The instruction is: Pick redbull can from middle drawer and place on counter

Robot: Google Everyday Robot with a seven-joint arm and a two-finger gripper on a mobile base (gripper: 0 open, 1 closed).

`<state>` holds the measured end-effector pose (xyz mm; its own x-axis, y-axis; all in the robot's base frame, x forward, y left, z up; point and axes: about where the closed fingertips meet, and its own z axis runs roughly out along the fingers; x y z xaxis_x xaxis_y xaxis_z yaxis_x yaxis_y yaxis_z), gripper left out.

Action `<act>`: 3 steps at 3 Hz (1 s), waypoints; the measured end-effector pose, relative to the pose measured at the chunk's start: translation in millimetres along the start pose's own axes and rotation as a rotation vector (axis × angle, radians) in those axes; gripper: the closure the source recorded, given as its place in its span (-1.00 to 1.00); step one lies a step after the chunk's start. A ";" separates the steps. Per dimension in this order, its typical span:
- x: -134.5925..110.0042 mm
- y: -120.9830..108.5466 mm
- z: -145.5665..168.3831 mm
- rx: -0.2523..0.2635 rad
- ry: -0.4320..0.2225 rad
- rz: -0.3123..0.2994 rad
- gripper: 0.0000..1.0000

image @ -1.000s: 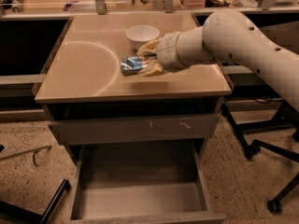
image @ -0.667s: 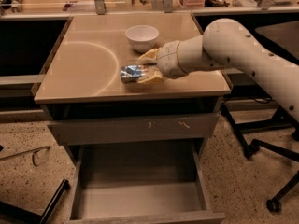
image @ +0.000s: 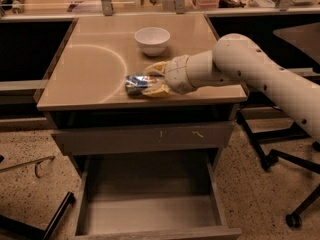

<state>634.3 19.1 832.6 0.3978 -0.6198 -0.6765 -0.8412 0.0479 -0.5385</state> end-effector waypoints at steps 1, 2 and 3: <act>0.0 0.0 0.1 0.000 0.000 0.000 0.17; 0.0 0.0 0.1 0.000 0.000 0.000 -0.28; 0.0 0.0 0.1 0.000 0.000 0.000 -0.75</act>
Offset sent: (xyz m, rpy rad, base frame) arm 0.0000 0.0000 0.0000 0.0000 0.0000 0.0001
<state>634.3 19.2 832.6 0.3978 -0.6197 -0.6765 -0.8413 0.0478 -0.5385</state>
